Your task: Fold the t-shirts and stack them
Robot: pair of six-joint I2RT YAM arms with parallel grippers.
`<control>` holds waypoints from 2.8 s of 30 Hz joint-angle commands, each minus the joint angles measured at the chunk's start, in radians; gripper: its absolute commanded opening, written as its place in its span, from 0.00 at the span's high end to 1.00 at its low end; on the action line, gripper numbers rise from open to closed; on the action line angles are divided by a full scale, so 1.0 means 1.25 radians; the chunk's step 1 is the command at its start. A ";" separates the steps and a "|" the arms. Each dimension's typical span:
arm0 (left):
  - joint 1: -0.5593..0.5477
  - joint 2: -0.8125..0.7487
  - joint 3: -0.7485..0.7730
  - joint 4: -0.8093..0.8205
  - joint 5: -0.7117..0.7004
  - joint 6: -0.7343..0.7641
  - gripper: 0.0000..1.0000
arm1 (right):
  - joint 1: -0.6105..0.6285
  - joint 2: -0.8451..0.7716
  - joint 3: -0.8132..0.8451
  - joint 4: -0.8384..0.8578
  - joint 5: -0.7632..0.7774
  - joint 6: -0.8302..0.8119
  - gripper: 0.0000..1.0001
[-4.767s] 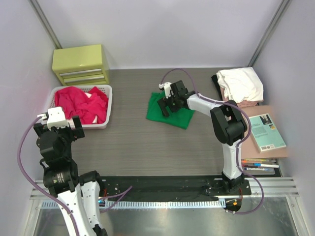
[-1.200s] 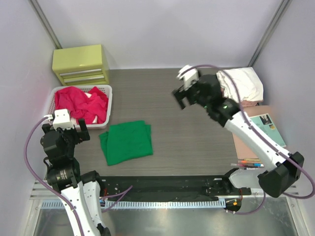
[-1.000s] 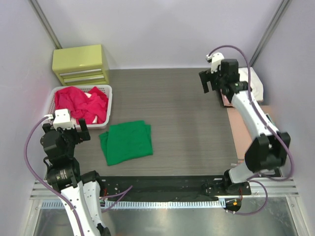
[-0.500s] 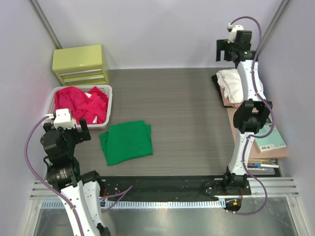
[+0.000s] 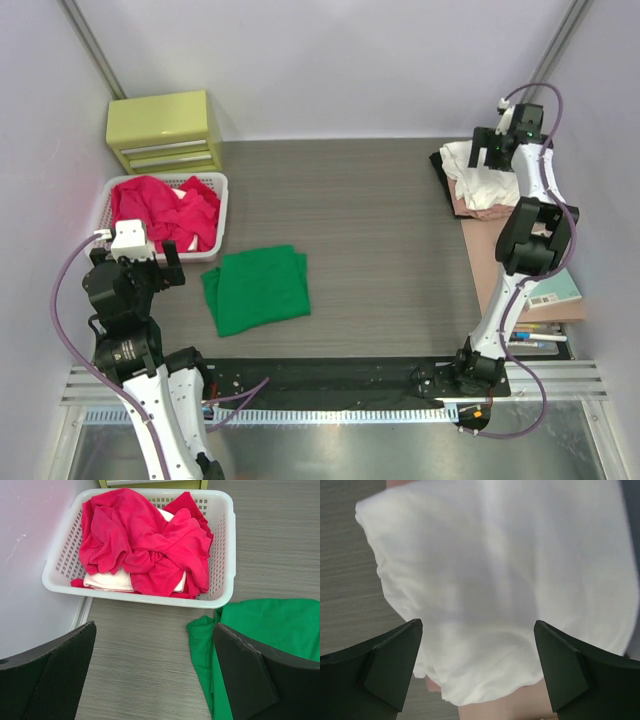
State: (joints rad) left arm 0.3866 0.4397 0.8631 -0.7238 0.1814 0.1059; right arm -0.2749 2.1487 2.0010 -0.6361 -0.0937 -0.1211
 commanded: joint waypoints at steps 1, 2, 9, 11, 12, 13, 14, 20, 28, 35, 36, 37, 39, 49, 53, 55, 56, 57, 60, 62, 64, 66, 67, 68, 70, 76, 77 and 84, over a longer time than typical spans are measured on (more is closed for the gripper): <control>0.006 0.000 -0.001 0.012 0.014 0.001 0.00 | 0.020 -0.090 -0.112 0.073 -0.043 -0.004 0.00; 0.006 0.000 -0.001 0.012 0.014 0.002 0.00 | 0.020 -0.095 -0.130 0.087 -0.037 -0.006 0.00; 0.006 0.003 -0.001 0.011 0.019 0.005 0.00 | 0.013 -0.097 -0.160 0.116 -0.028 0.007 0.00; 0.006 0.003 -0.001 0.011 0.019 0.005 0.00 | 0.011 -0.114 -0.158 0.116 -0.036 0.012 0.00; 0.007 0.003 -0.001 0.011 0.019 0.004 0.00 | 0.011 -0.122 -0.155 0.116 -0.037 0.013 0.00; 0.006 0.002 -0.001 0.012 0.019 0.004 0.00 | 0.011 -0.138 -0.154 0.116 -0.038 0.010 0.01; 0.006 -0.001 -0.001 0.010 0.017 0.005 0.00 | 0.011 -0.149 -0.152 0.116 -0.038 0.007 0.00; 0.006 0.003 -0.001 0.011 0.021 0.004 0.00 | 0.011 -0.167 -0.121 0.116 -0.020 -0.011 0.00; 0.006 0.002 0.002 0.006 0.006 0.005 0.00 | -0.019 -0.023 -0.030 0.113 0.007 0.039 0.00; 0.006 0.008 0.002 0.006 0.005 0.005 0.00 | -0.019 0.042 -0.059 0.120 -0.008 0.083 0.00; 0.007 0.008 0.000 0.007 0.007 0.005 0.00 | -0.019 0.043 -0.079 0.120 -0.021 0.087 0.00; 0.006 0.010 -0.001 0.008 0.006 0.004 0.00 | -0.019 0.048 -0.089 0.120 -0.026 0.090 0.00; 0.007 0.012 -0.001 0.010 0.006 0.004 0.00 | -0.019 0.051 -0.116 0.120 -0.037 0.090 0.00; 0.007 0.007 -0.001 0.011 0.005 0.004 0.00 | -0.021 0.124 -0.152 0.087 -0.076 0.096 0.00; 0.007 0.010 0.000 0.011 0.006 0.001 0.00 | -0.011 0.129 -0.160 0.082 -0.069 0.088 0.00; 0.006 0.010 -0.001 0.010 0.008 0.002 0.00 | 0.012 0.128 -0.160 0.078 -0.039 0.064 0.00; 0.006 0.013 -0.001 0.010 0.007 0.001 0.00 | 0.020 0.127 -0.163 0.077 -0.027 0.056 0.00; 0.007 0.012 -0.001 0.011 0.007 0.002 0.00 | 0.028 0.126 -0.164 0.076 -0.021 0.048 0.00; 0.007 0.010 -0.001 0.011 0.006 0.001 0.00 | 0.059 0.130 -0.158 0.073 -0.020 0.045 0.00; 0.006 0.010 -0.001 0.010 0.005 0.001 0.00 | 0.088 0.140 -0.139 0.061 -0.012 0.040 0.00; 0.006 0.010 0.000 0.010 0.003 0.002 0.00 | 0.125 0.162 -0.120 0.038 -0.015 0.028 0.00; 0.006 0.009 0.000 0.010 0.003 0.001 0.00 | 0.147 0.184 -0.095 0.027 -0.017 0.023 0.00; 0.007 0.010 0.000 0.008 0.001 0.002 0.00 | 0.163 0.192 -0.077 0.018 -0.021 0.026 0.00; 0.007 0.009 0.002 0.008 0.000 0.001 0.00 | 0.170 0.198 -0.068 0.014 -0.024 0.031 0.01; 0.006 0.010 0.000 0.008 -0.002 0.001 0.00 | 0.178 0.222 -0.035 -0.004 -0.058 0.039 0.00; 0.007 0.015 0.000 0.008 -0.002 0.001 0.00 | 0.247 0.241 -0.018 -0.035 -0.070 0.023 0.00; 0.007 0.015 -0.001 0.008 -0.003 0.002 0.00 | 0.261 0.237 -0.021 -0.037 -0.072 0.020 0.00; 0.006 0.013 -0.001 0.010 -0.009 0.002 0.00 | 0.313 0.174 -0.141 -0.060 -0.126 -0.024 0.00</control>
State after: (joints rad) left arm 0.3866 0.4530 0.8623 -0.7238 0.1818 0.1093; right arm 0.0341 2.3440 1.9846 -0.4561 -0.1257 -0.0998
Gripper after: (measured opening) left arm 0.996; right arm 0.996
